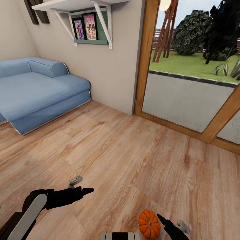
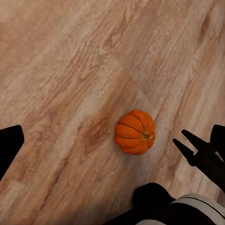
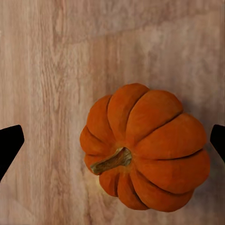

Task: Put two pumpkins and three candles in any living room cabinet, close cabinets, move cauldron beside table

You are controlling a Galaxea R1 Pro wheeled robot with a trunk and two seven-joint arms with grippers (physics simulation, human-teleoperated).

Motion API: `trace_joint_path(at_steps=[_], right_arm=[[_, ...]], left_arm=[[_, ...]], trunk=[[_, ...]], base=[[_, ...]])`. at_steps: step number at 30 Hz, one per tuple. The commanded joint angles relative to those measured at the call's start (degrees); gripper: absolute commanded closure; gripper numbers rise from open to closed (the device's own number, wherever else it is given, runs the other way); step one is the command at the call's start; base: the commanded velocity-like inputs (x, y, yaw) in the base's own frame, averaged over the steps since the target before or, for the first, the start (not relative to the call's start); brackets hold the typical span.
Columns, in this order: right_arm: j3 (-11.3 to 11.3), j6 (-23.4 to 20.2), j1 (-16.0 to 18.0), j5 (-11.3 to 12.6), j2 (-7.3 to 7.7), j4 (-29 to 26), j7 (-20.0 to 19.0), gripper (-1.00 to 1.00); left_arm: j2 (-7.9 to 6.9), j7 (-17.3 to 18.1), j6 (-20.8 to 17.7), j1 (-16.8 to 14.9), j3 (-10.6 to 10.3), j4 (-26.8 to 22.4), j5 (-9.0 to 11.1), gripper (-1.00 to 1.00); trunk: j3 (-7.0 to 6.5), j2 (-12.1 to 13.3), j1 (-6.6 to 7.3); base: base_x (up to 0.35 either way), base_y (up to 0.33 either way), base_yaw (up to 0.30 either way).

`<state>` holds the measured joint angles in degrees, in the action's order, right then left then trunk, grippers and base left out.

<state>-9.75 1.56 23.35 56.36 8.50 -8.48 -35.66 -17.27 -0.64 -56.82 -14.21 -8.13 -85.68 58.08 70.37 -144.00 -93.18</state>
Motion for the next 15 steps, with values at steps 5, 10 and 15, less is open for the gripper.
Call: trace_joint_path(at_steps=[5,10,15], right_arm=[[-0.4,0.2,0.0,0.6,-0.03,0.0,-0.1,-1.00],[-0.3,0.3,0.0,0.6,-0.09,0.1,-0.1,-1.00],[-0.3,0.5,0.0,0.9,-0.13,0.5,0.1,-1.00]], left_arm=[[0.02,1.5,-0.2,0.0,-0.2,-0.1,0.3,-1.00],[-0.23,5.3,-0.2,-0.1,-1.4,0.0,2.8,-1.00],[-0.30,5.8,-0.2,-0.2,-1.4,0.0,4.4,-1.00]], trunk=[[0.04,0.0,0.01],[1.15,-0.1,-0.12],[2.26,-0.2,-0.25]], base=[[0.000,0.000,0.000],[0.000,0.000,0.000],[0.000,0.000,0.000]])
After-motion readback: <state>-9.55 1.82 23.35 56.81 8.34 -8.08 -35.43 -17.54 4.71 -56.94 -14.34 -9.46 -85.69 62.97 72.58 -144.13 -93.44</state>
